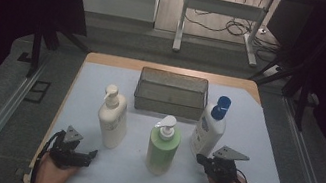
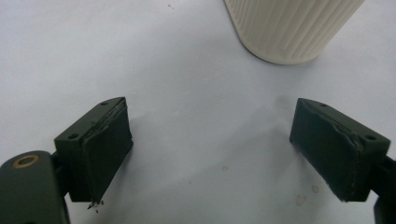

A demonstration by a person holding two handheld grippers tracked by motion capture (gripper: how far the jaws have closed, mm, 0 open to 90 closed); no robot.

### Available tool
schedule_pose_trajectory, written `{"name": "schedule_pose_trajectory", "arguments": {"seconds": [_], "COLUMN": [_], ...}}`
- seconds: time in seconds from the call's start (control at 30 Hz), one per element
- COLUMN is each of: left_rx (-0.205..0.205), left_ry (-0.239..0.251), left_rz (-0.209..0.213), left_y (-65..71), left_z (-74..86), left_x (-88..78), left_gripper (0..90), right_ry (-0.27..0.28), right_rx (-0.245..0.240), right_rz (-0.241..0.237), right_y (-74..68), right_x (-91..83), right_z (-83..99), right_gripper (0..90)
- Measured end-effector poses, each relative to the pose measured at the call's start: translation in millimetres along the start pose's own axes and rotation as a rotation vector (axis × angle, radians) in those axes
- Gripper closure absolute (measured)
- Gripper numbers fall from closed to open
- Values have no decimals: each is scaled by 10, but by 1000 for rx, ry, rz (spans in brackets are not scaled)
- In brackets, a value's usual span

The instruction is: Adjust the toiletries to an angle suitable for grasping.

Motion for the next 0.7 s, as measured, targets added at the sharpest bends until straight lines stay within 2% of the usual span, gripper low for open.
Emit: {"name": "schedule_pose_trajectory", "arguments": {"seconds": [0.27, 0.4, 0.7], "left_rx": [0, 0, 0], "left_ry": [0, 1, 1], "left_rz": [0, 0, 0], "left_y": [0, 0, 0], "left_z": [0, 0, 0], "left_x": [0, 1, 1], "left_gripper": [122, 123, 122], "right_ry": [-37, -41, -55], "right_rx": [-7, -3, -4], "right_rz": [13, 2, 24], "right_y": [-30, -12, 78], "right_x": [93, 83, 28], "right_z": [1, 6, 49], "right_gripper": [896, 897, 897]}}
Point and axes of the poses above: each handheld gripper's, and its own axes: x roughly forward along the jaws, z roughly out of its underside, y roughly to its right, the point moved 7 cm from there along x, roughly forward along the jaws, and after that the axes turned 11 degrees about y, right-handed, at the moved point
